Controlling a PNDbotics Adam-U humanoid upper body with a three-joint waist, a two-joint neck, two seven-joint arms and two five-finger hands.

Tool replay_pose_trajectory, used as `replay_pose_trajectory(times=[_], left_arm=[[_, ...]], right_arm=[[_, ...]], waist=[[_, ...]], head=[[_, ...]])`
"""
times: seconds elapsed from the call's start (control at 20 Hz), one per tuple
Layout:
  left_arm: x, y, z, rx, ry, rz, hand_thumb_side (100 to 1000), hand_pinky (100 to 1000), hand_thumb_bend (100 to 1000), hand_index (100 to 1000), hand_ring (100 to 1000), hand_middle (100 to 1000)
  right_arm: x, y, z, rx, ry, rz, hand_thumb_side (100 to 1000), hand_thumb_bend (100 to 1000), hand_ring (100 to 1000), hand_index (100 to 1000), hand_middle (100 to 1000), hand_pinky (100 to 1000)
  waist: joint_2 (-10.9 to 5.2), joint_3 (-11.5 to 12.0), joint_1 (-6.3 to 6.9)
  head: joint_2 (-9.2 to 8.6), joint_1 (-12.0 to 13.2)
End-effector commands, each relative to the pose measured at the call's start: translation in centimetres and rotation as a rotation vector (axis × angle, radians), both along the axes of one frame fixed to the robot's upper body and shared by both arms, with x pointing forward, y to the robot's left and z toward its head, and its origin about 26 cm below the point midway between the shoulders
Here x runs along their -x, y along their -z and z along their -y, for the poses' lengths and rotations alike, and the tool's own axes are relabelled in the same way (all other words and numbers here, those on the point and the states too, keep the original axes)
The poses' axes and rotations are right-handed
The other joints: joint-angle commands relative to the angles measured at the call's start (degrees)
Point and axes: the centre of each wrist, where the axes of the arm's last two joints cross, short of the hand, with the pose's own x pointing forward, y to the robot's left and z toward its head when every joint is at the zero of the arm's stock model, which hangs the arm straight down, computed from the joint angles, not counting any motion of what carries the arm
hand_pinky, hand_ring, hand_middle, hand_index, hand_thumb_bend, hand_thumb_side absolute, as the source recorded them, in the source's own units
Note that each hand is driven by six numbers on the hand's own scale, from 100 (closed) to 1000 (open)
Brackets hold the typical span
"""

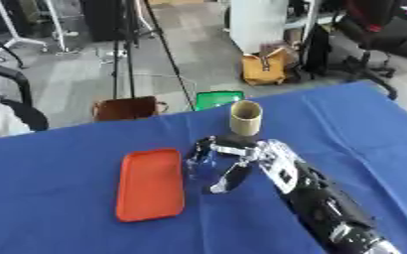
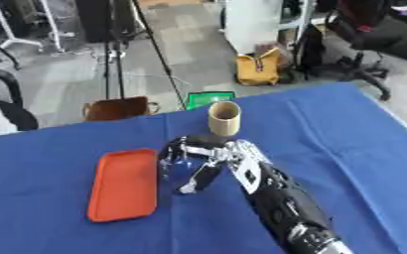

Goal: Pick up objects on the table and place them in the box.

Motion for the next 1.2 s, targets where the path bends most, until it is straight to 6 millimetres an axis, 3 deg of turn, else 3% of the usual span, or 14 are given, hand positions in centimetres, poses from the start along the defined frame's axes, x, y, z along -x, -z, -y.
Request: replay_pose_trajectory(times=[0.05,0.4,0.85,1.2], left_arm=[[0.0,-1.0,0.0,-0.022,0.012,0.032,391,564,685,887,856,795],[0.1,-1.1,0.0,-0.021,0.010,0.034,392,564,683,888,855,795],[0.1,-0.9,-0.1,-0.023,0.006,0.028,392,563,682,888,855,795],[0.1,-0.9,-0.2,-0.022,0.005,0.026,394,563,678,889,855,796]], right_arm=[[-0.2,0.0,0.1,0.093,-0.095,0.002,229,476,759,863,786,803],[-0.5,-1.7,0.1,0.033,-0.080,0.090,249,498,762,870,787,804],[-0.4,-6.4,-0.8,-0.047,-0.131,0.202,250,497,764,870,787,801],[-0.5,-7.1,-0.8,-0.048,-0.118,0.197,244,497,766,870,788,800]], waist=[[-0.48,0.10,0.10],[-0.46,0.06,0.08],[-0.78,-0.20,-0.14],[-0.79,-0.13,-0.10]], head=[[-0.58,-0.17],[-0.65,-0.10],[-0.55,-0.07],[-0.60,-0.13]])
